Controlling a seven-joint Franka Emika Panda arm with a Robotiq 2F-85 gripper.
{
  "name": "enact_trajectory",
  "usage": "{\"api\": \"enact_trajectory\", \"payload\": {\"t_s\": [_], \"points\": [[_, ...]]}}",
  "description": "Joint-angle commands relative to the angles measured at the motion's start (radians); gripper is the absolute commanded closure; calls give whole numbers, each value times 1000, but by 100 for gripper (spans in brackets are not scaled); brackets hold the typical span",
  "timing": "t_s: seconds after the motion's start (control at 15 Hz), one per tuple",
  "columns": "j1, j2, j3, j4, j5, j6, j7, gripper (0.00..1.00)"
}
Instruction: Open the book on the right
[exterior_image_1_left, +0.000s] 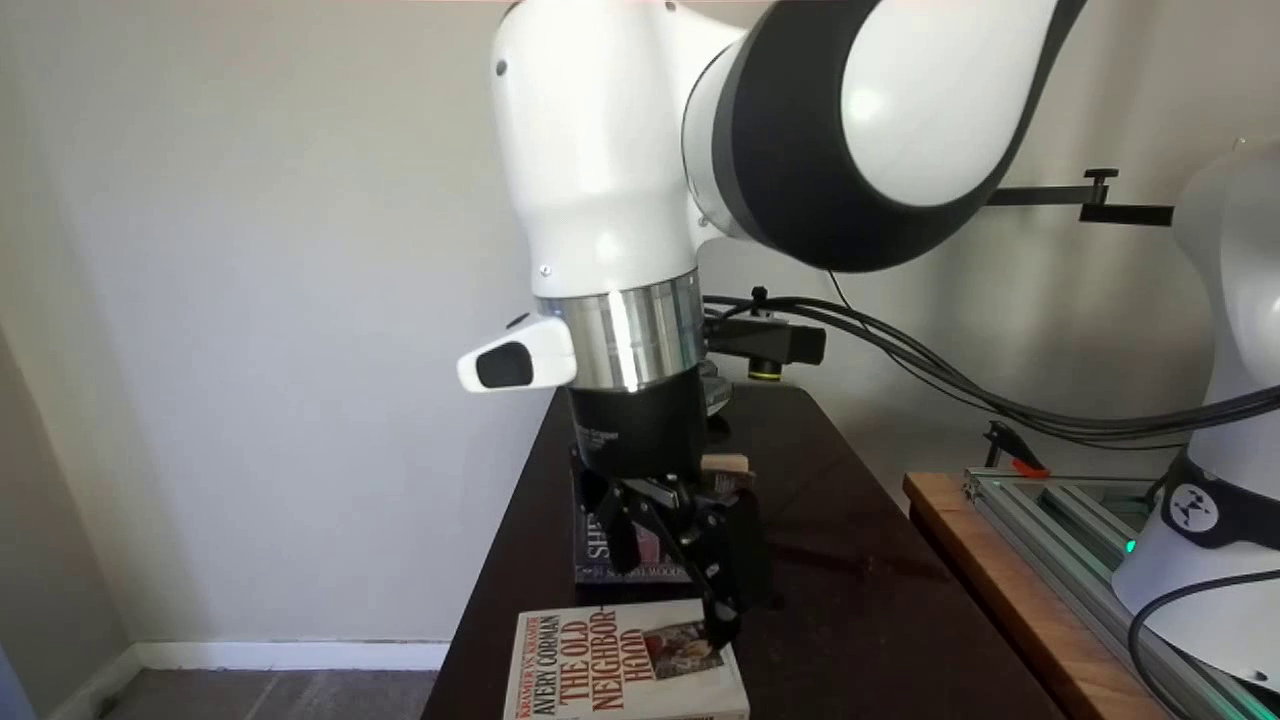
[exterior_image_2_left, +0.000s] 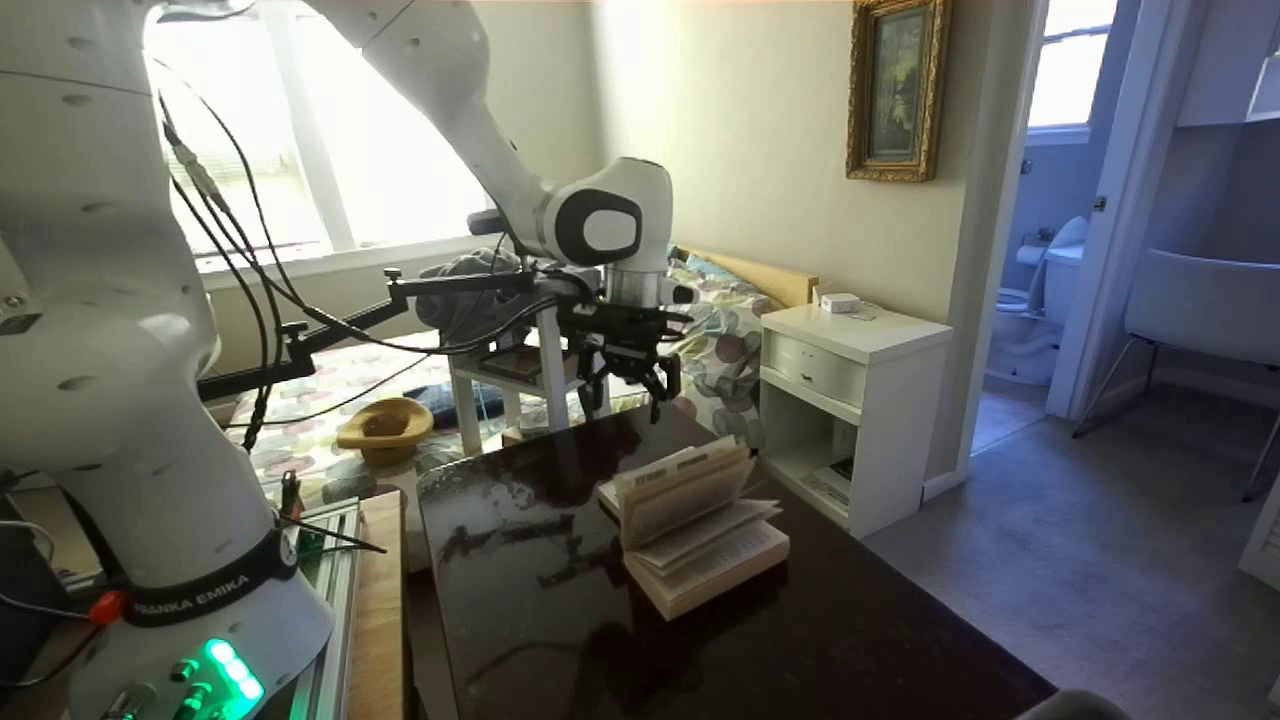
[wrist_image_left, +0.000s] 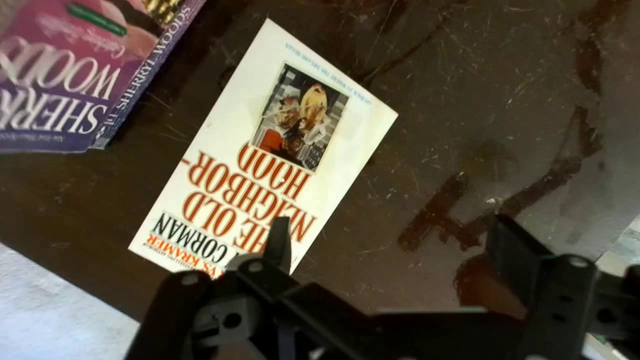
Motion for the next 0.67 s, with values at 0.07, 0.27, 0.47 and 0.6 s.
{"api": "enact_trajectory", "payload": {"t_s": [0.07,0.27,0.47,0.6], "points": [[1,-93,-16,-46,19,18,7,0],[-13,-131,-54,-54,2,11,26,0],[-45,-156,-114,-53,-9,1,51,0],[-72,-158,-158,-47,-14,-5,71,0]]}}
